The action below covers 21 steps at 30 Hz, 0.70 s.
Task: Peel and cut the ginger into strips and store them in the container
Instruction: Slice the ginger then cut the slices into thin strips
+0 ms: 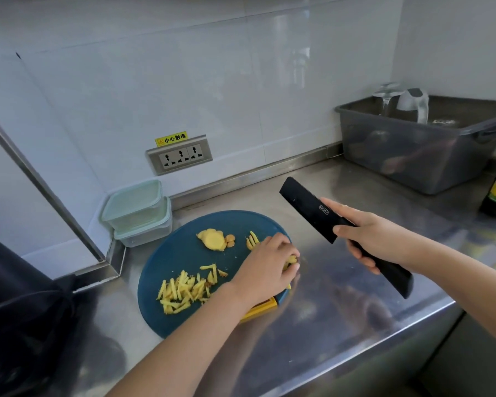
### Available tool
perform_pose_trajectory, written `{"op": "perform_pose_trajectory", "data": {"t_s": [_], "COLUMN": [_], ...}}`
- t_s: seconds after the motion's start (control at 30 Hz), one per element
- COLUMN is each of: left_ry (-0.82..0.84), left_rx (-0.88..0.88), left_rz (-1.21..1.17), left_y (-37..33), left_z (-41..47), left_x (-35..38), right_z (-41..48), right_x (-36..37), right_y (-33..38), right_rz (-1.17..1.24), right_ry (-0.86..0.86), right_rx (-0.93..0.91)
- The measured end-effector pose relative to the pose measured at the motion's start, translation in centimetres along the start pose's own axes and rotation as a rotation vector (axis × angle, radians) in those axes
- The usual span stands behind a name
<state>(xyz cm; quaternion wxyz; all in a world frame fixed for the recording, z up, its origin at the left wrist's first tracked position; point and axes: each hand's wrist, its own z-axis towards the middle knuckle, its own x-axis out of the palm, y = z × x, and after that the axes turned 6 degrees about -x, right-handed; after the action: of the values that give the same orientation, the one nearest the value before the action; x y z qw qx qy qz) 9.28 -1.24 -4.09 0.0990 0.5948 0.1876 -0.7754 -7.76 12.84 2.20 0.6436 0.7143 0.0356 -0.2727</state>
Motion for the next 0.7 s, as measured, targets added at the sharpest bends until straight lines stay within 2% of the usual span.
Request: {"op": "perform_pose_trajectory", "data": {"t_s": [0.17, 0.5, 0.6, 0.7], "left_ry": [0.02, 0.05, 0.093, 0.087], "left_rx": [-0.042, 0.087, 0.011, -0.098], "left_rz": [0.046, 0.127, 0.15, 0.051], "left_y": [0.7, 3.8, 6.1, 6.8], "left_z": [-0.1, -3.4, -5.3, -5.9], "left_x": [-0.5, -3.2, -4.5, -5.1], "right_z": [0.5, 0.9, 1.0, 1.2], "right_x": [0.8, 1.4, 1.6, 2.0], "right_y": [0.6, 1.5, 1.4, 1.5], "right_rz": [-0.011, -0.022, -0.027, -0.026], "right_ry": [0.03, 0.046, 0.051, 0.059], "right_rx": [-0.012, -0.03, -0.028, -0.033]}}
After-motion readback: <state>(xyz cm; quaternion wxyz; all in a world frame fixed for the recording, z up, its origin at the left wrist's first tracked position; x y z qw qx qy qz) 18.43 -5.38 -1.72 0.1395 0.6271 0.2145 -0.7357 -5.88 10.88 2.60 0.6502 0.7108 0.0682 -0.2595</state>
